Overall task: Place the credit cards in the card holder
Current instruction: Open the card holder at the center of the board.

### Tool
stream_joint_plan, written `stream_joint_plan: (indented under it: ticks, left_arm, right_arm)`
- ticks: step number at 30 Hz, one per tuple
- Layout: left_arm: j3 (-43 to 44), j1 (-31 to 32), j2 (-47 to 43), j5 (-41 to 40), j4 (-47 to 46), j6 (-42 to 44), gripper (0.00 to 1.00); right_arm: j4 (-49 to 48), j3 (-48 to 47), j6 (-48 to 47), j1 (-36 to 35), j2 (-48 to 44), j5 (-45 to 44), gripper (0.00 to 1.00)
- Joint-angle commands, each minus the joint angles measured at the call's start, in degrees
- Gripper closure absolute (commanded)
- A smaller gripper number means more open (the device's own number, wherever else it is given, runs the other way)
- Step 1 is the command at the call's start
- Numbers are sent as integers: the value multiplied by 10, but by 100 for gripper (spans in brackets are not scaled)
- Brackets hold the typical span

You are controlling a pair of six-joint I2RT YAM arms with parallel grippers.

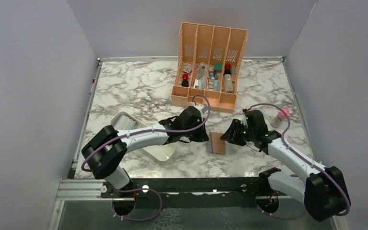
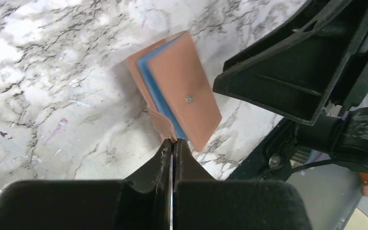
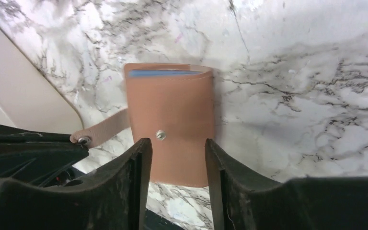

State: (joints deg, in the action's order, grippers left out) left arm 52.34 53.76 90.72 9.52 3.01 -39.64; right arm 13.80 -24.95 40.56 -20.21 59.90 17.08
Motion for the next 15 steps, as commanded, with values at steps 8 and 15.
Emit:
stream_joint_plan:
  ticks: [8,15]
  left_arm:
    - [4,2,-68,72,-73,-47,100]
    - [5,2,-60,65,-66,-43,100]
  right_arm:
    - [85,-81,-84,-4,-59,20,30]
    - [75,-71,-91,-4,-29,-3,30]
